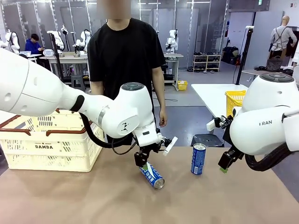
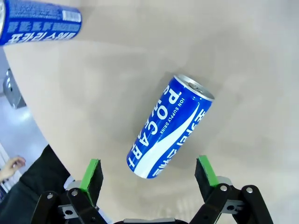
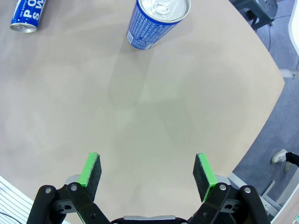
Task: Place the drinks into the Shopping basket.
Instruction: Pick up one drink and place it into the Shopping basket.
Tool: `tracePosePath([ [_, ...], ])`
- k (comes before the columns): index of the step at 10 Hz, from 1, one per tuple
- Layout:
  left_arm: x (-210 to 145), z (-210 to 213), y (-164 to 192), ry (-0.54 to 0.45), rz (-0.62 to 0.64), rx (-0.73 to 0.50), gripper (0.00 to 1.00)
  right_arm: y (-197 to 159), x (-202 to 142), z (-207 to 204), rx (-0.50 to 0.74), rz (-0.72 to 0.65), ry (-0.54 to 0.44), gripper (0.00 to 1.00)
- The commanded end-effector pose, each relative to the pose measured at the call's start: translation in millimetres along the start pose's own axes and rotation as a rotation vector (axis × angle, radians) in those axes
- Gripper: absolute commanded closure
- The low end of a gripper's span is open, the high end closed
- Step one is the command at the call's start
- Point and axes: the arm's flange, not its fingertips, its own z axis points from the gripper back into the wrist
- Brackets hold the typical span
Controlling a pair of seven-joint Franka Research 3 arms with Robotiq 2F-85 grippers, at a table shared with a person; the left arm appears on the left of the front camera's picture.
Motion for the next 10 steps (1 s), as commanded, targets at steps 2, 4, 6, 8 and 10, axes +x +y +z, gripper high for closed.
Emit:
tracePosePath([
  [2, -7, -2, 12, -0.003, -0.135, -0.091, 0.00, 0, -1, -1, 0.001, -0.004, 0.002, 0.01],
  [4, -11, -9, 12, -0.027, -0.149, -0.144, 0.00, 0, -1, -1, 0.001, -0.004, 0.002, 0.01],
  [6, -13, -22, 12, -0.043, -0.161, -0.155, 0.00, 0, -1, -1, 0.001, -0.004, 0.002, 0.01],
  [8, -9, -32, 14, -0.049, -0.199, -0.151, 0.00, 0, -1, -1, 0.001, -0.004, 0.002, 0.01],
  [10, -7, -39, 13, -0.042, -0.228, -0.170, 0.00, 0, -1, -1, 0.001, -0.004, 0.002, 0.01],
])
